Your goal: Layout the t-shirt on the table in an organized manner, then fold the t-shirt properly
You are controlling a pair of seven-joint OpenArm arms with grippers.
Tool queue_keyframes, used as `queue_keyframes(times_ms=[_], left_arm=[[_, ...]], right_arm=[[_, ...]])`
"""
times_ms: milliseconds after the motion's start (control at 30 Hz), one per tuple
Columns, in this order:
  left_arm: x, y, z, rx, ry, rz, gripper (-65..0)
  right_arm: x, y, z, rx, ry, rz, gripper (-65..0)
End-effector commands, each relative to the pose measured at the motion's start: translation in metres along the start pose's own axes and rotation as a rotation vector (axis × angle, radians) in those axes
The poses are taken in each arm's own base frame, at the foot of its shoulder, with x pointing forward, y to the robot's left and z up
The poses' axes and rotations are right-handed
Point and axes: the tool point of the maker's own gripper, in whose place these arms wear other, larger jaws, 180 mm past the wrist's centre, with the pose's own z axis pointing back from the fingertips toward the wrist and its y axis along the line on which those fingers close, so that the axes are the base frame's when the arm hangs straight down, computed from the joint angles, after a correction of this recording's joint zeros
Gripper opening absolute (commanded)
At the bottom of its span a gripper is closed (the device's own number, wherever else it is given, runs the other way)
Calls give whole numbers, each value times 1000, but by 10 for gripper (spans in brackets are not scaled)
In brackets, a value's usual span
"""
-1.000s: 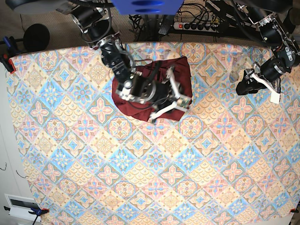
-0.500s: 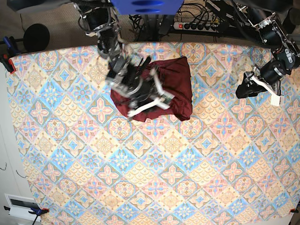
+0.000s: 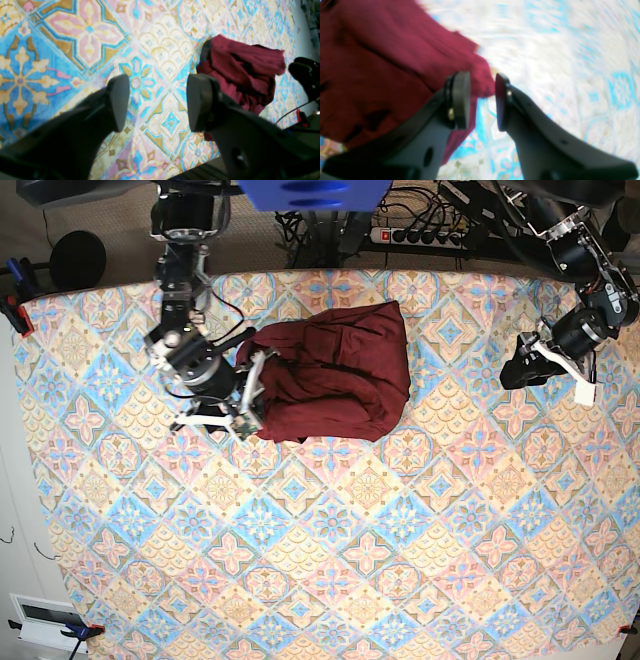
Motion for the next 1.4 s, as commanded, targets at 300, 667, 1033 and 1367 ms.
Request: queue_keyframes(times_ms=[300, 667, 1033, 1367], left_arm=[[12, -3, 4, -8, -35, -24, -296], [12, -2, 5, -7, -33, -23, -296], [10, -2, 5, -7, -30, -21, -296], [13, -3, 4, -9, -36, -25, -296]], right_arm=[[39, -34, 23, 130, -242, -251, -340], [48, -12, -11, 284, -236, -310, -336], [46, -22, -37, 309, -199, -356, -335], [10, -10, -56, 350, -102, -444, -335]])
